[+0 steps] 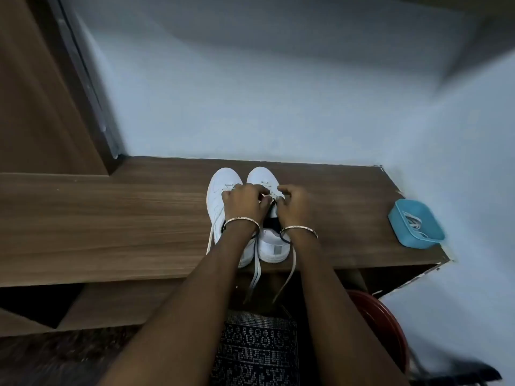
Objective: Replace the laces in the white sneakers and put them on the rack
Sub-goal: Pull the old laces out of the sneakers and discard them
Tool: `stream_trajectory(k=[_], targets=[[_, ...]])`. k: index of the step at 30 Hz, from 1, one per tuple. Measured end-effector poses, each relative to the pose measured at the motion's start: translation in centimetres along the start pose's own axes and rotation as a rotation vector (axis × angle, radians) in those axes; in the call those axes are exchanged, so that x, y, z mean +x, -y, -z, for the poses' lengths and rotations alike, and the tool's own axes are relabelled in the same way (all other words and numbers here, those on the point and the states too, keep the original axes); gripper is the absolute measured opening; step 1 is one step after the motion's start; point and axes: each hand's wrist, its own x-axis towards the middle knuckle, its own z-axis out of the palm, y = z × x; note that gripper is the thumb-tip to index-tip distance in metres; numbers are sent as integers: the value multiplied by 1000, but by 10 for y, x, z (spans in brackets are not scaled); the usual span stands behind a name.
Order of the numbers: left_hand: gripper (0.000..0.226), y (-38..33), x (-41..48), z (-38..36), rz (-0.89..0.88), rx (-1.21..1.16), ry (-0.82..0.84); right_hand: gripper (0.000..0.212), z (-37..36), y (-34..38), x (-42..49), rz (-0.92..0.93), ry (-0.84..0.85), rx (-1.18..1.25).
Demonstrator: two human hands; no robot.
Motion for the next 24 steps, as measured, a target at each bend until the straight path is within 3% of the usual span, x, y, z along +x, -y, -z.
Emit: stream_trajectory(k=[10,12,17,24], targets=[[20,2,2,-16,-21,90,-154,8,-1,-6,-2,103,-38,-130],[20,3,3,-17,-15,99,-132,6,-3,-7,0,60,-40,-120],[15,6,3,-19,61,57,-84,29,-5,-10,3,-62,-2,35],[26,7,8,-13,238,-206,176,24,-7,-7,-3,-261,23,267]])
